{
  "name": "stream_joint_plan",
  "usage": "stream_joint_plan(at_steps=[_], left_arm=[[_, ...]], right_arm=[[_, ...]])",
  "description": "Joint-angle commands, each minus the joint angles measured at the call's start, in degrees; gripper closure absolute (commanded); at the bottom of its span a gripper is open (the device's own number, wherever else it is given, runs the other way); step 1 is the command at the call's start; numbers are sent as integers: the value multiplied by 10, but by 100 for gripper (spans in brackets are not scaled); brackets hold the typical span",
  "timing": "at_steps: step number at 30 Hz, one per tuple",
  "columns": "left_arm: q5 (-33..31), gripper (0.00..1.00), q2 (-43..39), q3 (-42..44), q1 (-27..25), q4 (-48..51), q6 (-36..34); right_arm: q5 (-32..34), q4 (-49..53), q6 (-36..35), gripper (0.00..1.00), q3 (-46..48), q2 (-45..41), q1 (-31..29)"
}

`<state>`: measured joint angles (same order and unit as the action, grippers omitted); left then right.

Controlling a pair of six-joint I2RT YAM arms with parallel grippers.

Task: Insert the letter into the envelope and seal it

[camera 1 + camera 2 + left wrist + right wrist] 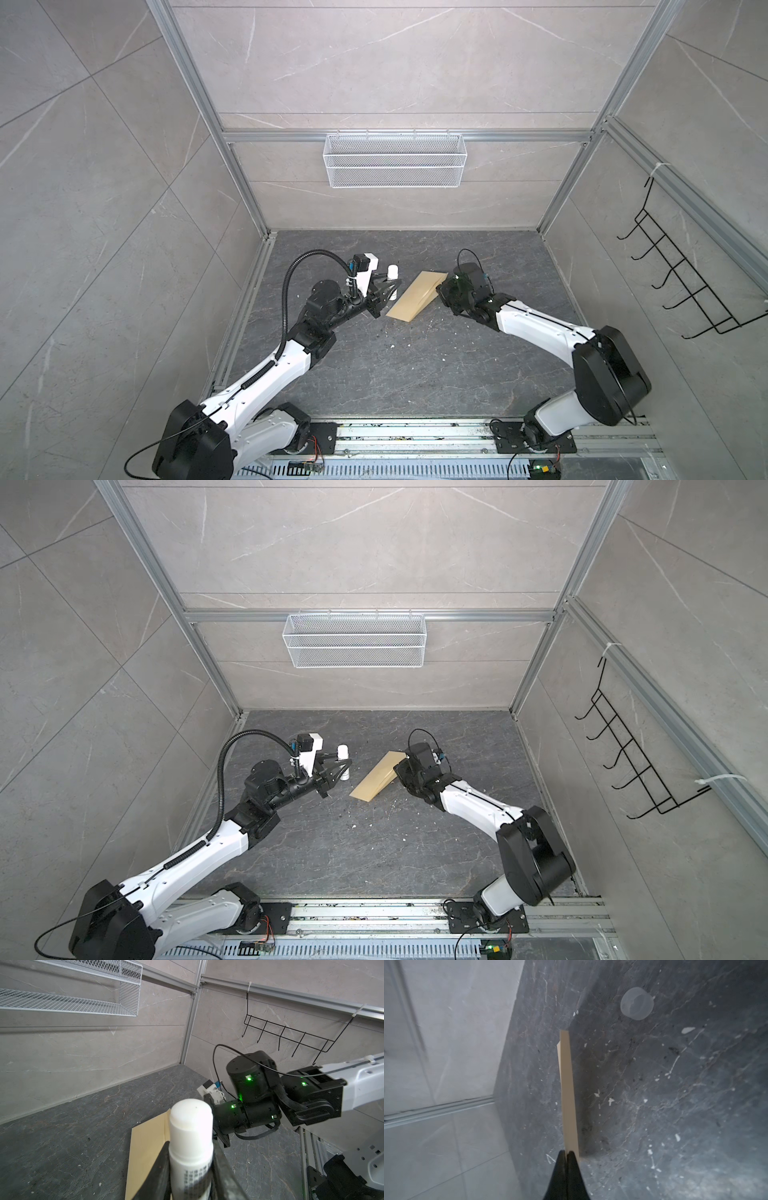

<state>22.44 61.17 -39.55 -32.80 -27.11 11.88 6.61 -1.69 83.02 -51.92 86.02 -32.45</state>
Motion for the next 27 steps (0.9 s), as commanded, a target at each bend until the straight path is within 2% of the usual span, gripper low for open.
stream_joint_plan(at_steps=[1,2,4,16,22,26,27], left_arm=[[-8,100,-36,3,0,-11,23],[-9,100,-44,5,0,-4,28],[-11,100,-59,8,0,8,35],[-17,100,-135,46,0,46,62],[-10,100,-147,52,0,62,71],[-3,100,-146,52,0,63,76],[-2,100,-146,53,0,61,77]], right_arm=[[187,-62,148,100,31,-26,-60],[237,-57,174,100,34,-30,-84],[292,-44,229,100,34,-26,-117],[471,42,508,100,32,58,-268],[551,204,719,100,26,90,-339],[551,155,723,99,58,100,-360],[551,146,724,93,63,103,-363]])
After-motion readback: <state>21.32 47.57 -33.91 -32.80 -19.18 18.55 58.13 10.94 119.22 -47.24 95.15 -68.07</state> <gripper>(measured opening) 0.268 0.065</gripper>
